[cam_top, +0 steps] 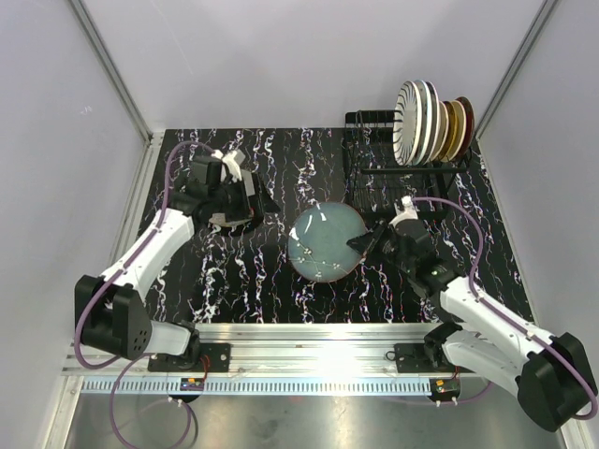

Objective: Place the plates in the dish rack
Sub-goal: Pass the plate from the left arm to the right

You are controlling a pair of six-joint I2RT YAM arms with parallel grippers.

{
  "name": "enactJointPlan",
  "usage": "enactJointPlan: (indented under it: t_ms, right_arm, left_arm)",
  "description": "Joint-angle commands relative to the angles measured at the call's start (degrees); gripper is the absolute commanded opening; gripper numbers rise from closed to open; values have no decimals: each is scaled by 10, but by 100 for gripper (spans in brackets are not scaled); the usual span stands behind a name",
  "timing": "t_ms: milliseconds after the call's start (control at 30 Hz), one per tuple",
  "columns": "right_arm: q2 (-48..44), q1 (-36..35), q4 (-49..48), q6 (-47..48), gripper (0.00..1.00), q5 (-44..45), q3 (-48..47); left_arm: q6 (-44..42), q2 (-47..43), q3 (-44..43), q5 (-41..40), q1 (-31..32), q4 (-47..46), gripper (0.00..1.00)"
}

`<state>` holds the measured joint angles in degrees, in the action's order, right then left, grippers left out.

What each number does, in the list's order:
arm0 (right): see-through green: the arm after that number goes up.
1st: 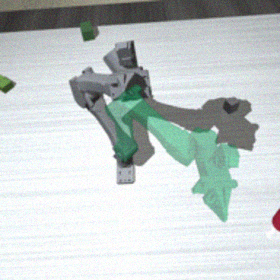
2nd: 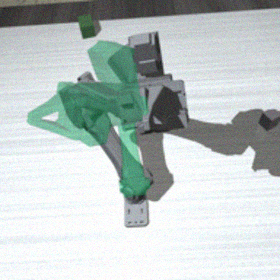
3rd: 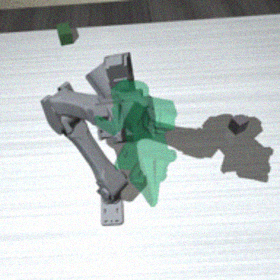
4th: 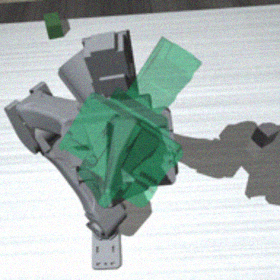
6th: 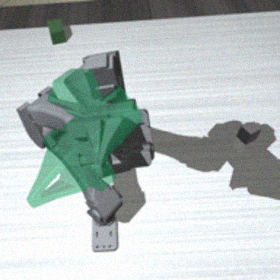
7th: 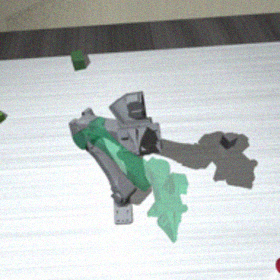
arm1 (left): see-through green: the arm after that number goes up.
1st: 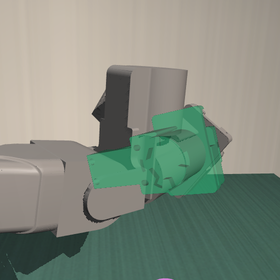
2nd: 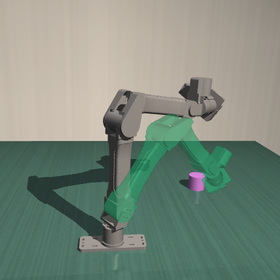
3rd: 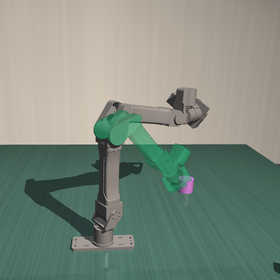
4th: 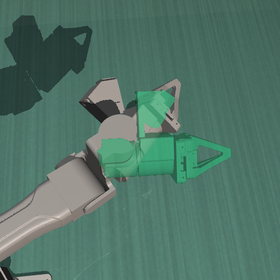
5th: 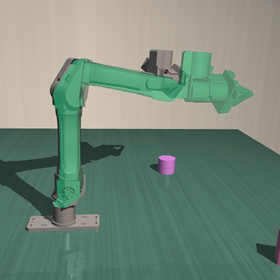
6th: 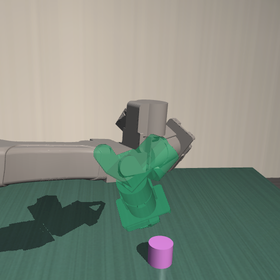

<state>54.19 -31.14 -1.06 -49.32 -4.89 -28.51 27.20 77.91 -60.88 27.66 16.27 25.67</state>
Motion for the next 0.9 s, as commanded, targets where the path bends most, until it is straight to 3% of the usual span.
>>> enactJointPlan:
  t_ms: [0, 267, 500, 867]
  right_arm:
    - [-37, -6, -27, 64, 0, 14, -100]
    - [-18, -5, 87, 166, 0, 30, -255]
    - [31, -5, 167, 255, 0, 87, -421]
    - [167, -4, 224, 368, 0, 175, -682]
  left_arm:
    - [-23, -16, -64, -120, -1, 20, 99]
    - [-67, -21, -117, -214, -1, 40, 99]
    - [-86, -52, -63, -248, -1, 12, 99]
    - [-84, -79, -46, -235, -1, 7, 99]
